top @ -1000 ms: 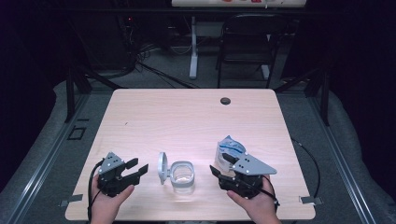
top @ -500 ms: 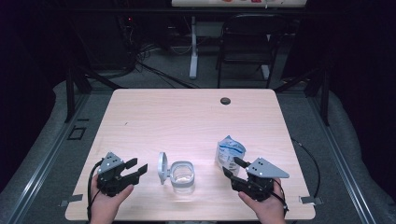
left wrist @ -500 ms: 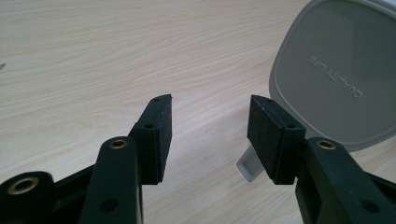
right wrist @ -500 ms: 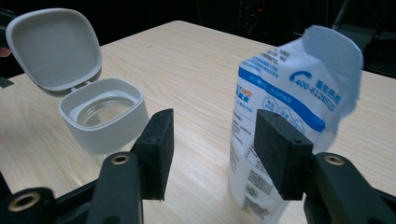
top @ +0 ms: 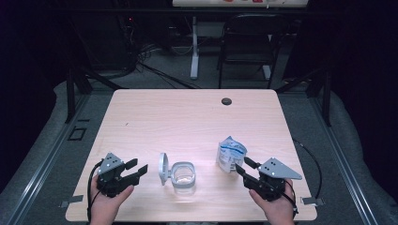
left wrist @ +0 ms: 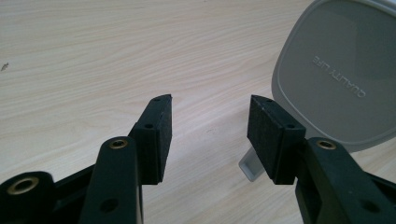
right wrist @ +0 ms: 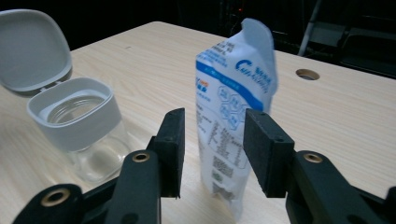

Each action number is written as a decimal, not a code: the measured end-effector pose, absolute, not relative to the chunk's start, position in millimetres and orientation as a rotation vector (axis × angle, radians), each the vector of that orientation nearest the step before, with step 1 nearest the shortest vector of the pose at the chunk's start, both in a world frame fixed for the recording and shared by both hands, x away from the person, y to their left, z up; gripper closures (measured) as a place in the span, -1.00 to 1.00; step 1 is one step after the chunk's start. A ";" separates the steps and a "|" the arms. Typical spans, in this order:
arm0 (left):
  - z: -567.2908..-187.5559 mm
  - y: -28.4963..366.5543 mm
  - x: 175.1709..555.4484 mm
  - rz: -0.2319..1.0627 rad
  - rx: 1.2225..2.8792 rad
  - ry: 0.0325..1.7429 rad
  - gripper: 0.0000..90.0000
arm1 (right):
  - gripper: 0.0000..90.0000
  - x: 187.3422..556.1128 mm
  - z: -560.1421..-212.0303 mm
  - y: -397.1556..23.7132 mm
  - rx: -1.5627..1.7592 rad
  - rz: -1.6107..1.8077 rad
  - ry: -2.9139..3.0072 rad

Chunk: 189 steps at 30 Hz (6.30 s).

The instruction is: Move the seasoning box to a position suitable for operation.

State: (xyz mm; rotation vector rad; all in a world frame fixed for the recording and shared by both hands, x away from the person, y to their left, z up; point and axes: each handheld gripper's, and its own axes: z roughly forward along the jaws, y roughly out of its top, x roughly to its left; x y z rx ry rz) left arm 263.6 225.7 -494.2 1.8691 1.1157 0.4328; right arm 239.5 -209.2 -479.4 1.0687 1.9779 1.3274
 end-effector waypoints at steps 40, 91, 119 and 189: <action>-494.1 227.6 263.9 0.432 1.865 1.124 0.13 | 0.67 278.3 -459.4 -202.0 1.084 1.249 1.961; -493.9 228.4 264.0 0.434 1.862 1.122 0.13 | 1.00 246.4 -455.0 -206.1 1.025 1.227 2.016; -493.7 229.3 263.6 0.434 1.854 1.129 0.13 | 0.82 239.1 -463.2 -218.0 1.055 1.333 1.990; -490.1 244.0 255.2 0.463 1.822 1.157 0.12 | -0.12 266.4 -557.0 -212.4 1.304 1.410 2.088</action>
